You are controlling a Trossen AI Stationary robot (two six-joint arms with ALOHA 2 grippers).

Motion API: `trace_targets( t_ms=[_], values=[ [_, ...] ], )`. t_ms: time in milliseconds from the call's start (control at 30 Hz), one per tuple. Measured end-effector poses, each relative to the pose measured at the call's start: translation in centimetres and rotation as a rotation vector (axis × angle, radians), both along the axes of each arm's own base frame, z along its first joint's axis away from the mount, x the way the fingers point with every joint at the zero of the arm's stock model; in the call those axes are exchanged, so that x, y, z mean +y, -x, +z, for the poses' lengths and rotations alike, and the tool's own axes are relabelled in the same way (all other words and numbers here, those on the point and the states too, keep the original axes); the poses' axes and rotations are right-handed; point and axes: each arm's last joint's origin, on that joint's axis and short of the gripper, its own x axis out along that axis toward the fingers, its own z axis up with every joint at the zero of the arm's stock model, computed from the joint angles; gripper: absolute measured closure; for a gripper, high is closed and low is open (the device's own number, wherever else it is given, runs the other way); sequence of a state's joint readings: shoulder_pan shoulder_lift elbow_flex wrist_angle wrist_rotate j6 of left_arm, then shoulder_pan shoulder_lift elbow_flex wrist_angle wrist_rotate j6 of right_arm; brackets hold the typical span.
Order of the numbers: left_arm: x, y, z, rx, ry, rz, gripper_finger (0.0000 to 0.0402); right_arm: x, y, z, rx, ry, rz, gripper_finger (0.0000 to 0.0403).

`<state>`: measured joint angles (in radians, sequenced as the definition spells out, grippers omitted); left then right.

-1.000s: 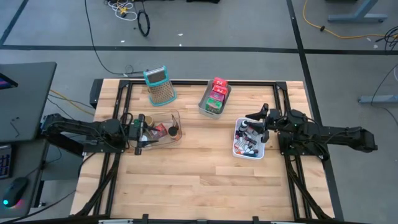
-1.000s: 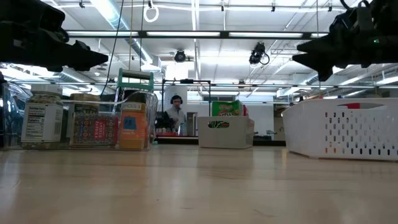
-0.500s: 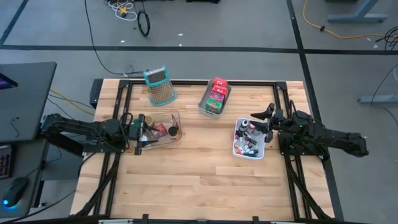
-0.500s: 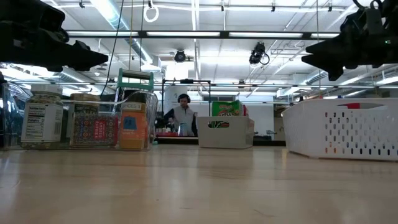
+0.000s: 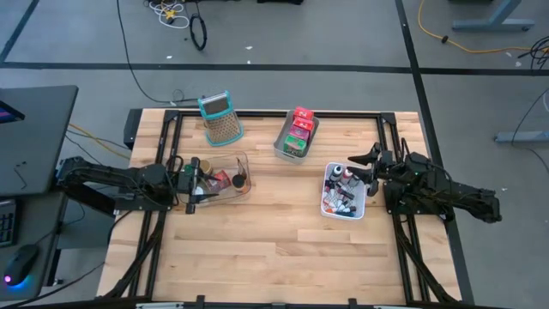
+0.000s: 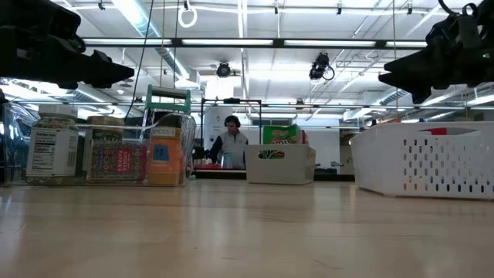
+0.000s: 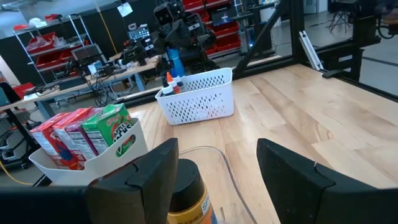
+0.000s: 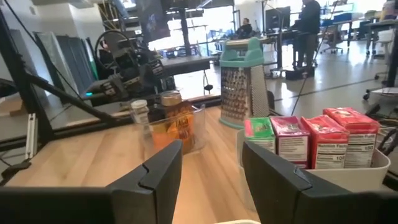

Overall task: Pick & Place Kitchen Items
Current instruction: Return to Home Position

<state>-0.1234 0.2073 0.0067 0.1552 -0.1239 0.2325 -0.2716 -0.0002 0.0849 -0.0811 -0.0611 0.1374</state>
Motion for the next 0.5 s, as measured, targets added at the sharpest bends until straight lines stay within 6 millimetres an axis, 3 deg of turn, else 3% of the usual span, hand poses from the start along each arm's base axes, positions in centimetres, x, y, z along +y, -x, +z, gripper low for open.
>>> trace_targets(
  t_ms=[267,500],
  values=[
    [0.0,0.0,0.0,0.0,0.0,0.0,0.0173,-0.1,-0.4,-1.4,0.005,-0.012,0.009,0.0224],
    [0.0,0.0,0.0,0.0,0.0,0.0,0.0173,0.0,-0.5,-1.3,-0.038,-0.004,0.053,0.0224]
  ],
)
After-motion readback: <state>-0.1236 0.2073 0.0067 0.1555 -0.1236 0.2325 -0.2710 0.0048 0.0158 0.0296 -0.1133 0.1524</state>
